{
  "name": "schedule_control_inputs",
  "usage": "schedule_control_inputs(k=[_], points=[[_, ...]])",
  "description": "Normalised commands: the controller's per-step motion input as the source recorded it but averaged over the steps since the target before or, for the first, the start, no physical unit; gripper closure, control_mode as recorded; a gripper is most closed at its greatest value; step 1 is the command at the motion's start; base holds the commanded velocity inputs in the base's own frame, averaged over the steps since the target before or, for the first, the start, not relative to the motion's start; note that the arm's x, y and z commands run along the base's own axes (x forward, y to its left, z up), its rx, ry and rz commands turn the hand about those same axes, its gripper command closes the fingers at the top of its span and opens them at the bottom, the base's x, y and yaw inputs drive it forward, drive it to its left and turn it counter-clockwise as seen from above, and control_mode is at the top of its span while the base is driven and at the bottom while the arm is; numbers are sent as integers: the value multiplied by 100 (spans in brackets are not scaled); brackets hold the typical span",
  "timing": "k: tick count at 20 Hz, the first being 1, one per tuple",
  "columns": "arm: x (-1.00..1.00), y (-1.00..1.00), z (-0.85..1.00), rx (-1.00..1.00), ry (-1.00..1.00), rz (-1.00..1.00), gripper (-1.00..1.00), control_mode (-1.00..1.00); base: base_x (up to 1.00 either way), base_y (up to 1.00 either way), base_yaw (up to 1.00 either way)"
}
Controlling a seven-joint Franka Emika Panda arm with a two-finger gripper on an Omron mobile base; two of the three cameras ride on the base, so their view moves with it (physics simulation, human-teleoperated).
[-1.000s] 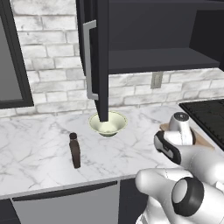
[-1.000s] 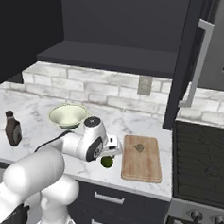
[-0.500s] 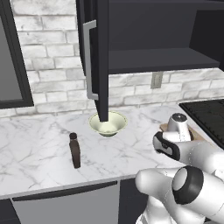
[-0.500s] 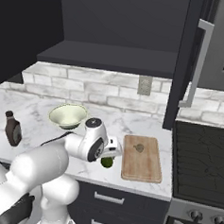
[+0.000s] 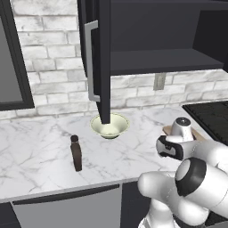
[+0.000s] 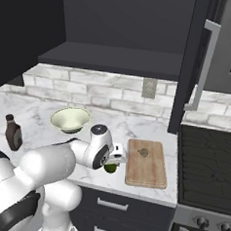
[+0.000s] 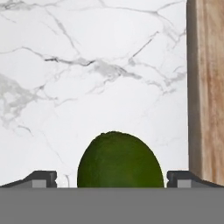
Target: Open the cabinet. Place the bowl and condiment on the counter. Then place the lime and garlic on the cutting board.
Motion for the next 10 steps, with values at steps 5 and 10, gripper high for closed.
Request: schedule_control_inputs(k=[5, 10], points=[[0, 0, -23, 0, -1, 0, -100, -100, 0, 0, 0], [0, 10, -20, -1, -1, 0, 100, -100, 0, 0, 0]])
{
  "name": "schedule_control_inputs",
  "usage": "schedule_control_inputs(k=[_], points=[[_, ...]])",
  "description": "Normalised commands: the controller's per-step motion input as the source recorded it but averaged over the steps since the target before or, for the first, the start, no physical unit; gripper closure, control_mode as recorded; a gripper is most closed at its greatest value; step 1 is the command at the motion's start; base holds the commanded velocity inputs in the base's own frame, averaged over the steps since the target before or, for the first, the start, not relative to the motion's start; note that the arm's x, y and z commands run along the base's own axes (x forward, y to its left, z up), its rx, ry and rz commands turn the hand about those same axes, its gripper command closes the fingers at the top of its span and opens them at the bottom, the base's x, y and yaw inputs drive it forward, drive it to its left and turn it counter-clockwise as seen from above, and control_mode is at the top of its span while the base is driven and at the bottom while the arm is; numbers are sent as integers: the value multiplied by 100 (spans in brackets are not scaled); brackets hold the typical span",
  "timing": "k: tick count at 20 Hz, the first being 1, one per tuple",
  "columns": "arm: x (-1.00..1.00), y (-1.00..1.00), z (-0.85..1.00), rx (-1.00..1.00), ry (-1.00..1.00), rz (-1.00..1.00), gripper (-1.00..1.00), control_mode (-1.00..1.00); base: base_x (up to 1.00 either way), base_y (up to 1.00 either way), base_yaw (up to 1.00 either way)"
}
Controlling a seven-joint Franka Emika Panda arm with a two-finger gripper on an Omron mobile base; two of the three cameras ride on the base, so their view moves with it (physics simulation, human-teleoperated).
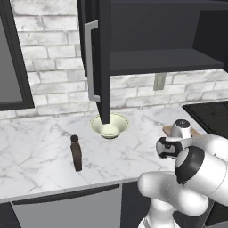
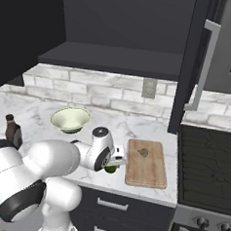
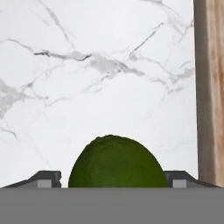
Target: Open the cabinet. Place the bowl and condiment on the counter. Then place the lime and garlic on the cutting board.
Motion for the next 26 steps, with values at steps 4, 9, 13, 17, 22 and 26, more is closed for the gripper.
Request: schedule_control_inputs(k=[4, 9, 13, 17, 22, 26], points=[[0, 6, -25, -2, 0, 0, 100, -100, 0, 0, 0], [-1, 0, -14, 0, -3, 0, 100, -100, 0, 0, 0], [-19, -1, 27, 0, -11, 0, 100, -100, 0, 0, 0], [-24, 0, 61, 0, -13, 0, 100, -100, 0, 0, 0], [-22, -12, 51, 0, -5, -2, 100, -100, 0, 0, 0], [-22, -35, 35, 0, 0, -7, 100, -100, 0, 0, 0]])
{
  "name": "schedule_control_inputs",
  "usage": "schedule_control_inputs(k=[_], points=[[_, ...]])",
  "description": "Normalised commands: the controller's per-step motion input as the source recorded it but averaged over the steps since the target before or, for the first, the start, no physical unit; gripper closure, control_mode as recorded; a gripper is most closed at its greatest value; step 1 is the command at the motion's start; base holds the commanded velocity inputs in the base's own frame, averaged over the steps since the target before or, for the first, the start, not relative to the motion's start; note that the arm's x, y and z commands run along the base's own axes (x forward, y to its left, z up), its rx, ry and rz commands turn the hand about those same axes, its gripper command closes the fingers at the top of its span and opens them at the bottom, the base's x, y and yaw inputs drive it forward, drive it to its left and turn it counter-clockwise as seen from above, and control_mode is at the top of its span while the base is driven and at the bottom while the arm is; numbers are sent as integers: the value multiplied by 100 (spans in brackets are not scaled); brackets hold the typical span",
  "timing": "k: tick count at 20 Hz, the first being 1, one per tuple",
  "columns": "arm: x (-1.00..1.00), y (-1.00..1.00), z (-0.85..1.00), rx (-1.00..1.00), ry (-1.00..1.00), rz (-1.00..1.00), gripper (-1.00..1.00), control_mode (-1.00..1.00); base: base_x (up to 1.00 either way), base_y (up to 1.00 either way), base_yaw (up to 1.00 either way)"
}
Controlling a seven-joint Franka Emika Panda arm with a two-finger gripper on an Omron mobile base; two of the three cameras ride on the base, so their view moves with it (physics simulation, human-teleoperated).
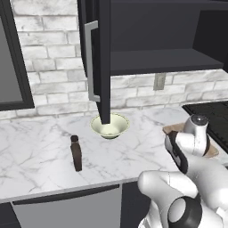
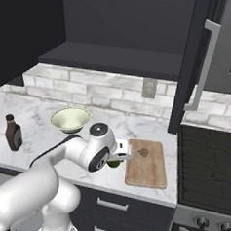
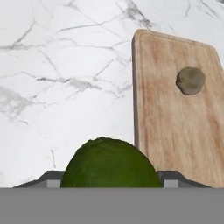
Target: Open the cabinet. Place the bowl and condiment on the counter. Then place the lime and garlic on the cutting board.
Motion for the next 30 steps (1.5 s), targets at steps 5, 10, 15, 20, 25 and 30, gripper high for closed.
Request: schedule_control_inputs(k=[5, 10, 15, 20, 25, 30], points=[[-12, -47, 29, 0, 0, -9, 100, -100, 0, 0, 0], [0, -48, 16, 0, 0, -8, 100, -100, 0, 0, 0], [0, -33, 1, 0, 0, -4, 100, -100, 0, 0, 0], [0, -20, 0, 0, 0, 0, 100, -100, 0, 0, 0], [0, -2, -4, 0, -2, 0, 100, -100, 0, 0, 0], [0, 0, -14, 0, -2, 0, 100, -100, 0, 0, 0]])
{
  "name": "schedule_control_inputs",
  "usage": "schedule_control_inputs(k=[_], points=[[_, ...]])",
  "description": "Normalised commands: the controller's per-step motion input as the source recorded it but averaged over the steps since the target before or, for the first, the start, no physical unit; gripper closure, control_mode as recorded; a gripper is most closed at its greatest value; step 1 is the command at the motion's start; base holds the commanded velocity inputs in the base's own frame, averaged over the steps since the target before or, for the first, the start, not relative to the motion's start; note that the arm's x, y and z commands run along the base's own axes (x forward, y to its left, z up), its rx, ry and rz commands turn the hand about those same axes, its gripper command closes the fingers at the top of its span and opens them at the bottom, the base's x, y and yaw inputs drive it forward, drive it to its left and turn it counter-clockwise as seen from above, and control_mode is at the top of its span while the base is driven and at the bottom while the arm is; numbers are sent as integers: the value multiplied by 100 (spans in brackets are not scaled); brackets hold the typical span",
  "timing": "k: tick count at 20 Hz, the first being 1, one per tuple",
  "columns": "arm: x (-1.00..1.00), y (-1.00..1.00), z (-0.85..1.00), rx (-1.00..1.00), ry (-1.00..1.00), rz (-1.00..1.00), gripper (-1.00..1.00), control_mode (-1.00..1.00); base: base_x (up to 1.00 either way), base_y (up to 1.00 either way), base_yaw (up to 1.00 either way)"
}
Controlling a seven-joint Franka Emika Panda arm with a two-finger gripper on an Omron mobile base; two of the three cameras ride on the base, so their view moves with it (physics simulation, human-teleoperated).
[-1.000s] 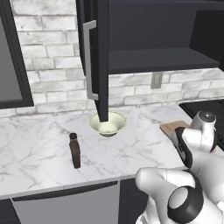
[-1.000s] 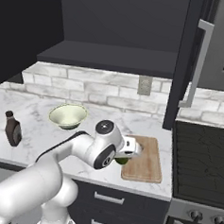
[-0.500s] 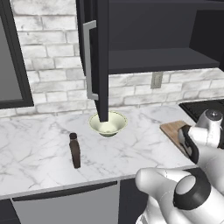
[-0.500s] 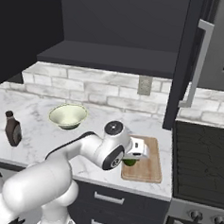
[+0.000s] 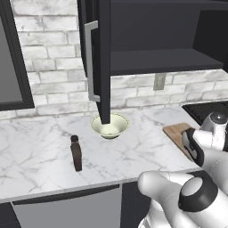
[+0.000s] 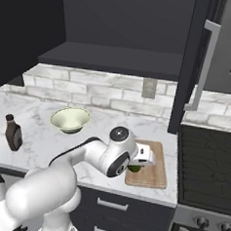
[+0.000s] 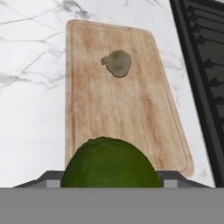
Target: Open the cabinet. Place the bowl and condiment on the counter. Then place the lime and garlic on the cutting board.
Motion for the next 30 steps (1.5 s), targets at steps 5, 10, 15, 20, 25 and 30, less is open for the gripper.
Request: schedule_control_inputs(k=[5, 10, 15, 20, 25, 30], points=[[1, 0, -20, 0, 0, 0, 100, -100, 0, 0, 0], [0, -4, -6, 0, 0, 0, 100, -100, 0, 0, 0], [0, -10, 0, 0, 0, 0, 100, -100, 0, 0, 0], [4, -5, 0, 0, 0, 0, 100, -100, 0, 0, 0], [12, -2, 0, 0, 0, 0, 100, -100, 0, 0, 0], [19, -6, -1, 0, 0, 0, 100, -100, 0, 0, 0]])
